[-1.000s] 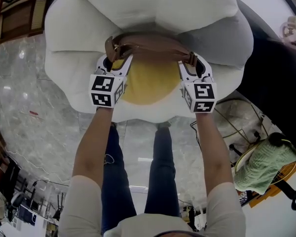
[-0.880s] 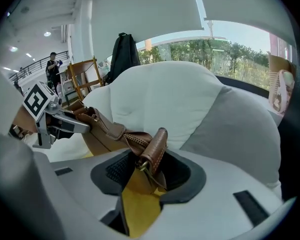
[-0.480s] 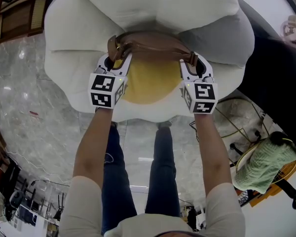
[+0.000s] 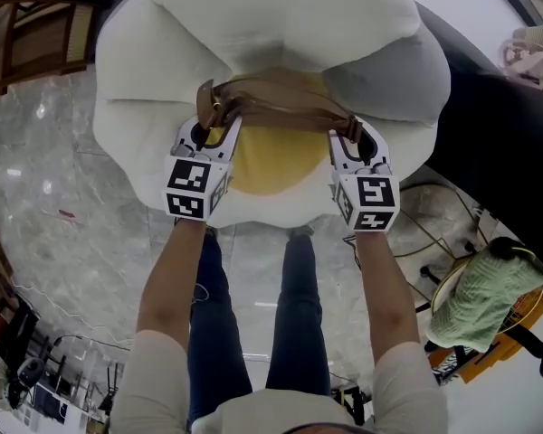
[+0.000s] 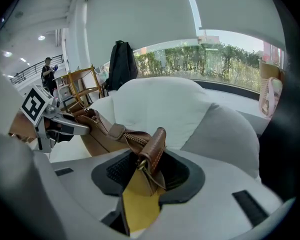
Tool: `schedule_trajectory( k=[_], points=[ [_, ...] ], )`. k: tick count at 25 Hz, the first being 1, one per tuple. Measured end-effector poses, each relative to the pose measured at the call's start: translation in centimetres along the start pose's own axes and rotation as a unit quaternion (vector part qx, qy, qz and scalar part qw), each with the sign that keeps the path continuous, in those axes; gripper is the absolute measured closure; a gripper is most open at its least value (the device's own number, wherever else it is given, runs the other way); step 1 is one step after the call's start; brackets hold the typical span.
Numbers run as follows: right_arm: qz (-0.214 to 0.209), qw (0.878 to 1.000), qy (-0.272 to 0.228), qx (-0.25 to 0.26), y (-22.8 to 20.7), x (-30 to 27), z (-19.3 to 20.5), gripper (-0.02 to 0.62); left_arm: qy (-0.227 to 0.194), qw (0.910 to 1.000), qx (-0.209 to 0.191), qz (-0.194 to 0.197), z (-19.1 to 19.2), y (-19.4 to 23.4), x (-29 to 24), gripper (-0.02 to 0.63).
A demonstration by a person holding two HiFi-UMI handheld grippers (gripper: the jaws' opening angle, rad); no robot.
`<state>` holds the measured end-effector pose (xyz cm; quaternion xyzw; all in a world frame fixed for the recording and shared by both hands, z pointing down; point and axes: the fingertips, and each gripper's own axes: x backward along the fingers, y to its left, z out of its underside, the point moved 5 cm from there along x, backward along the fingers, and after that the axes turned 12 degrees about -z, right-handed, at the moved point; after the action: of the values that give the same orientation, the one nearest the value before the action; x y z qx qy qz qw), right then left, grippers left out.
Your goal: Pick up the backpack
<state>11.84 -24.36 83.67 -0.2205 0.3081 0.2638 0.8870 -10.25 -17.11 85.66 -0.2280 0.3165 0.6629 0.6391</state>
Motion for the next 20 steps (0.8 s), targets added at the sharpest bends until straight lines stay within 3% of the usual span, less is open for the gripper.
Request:
schedule_trajectory(
  k=[20],
  points=[
    [0.036,0.997,-0.063,0.026,5.6,13.4,-13.4,0.426,-0.067,0.9976,-0.015,0.007,-13.3,-2.1,13.8,0.474]
  ],
)
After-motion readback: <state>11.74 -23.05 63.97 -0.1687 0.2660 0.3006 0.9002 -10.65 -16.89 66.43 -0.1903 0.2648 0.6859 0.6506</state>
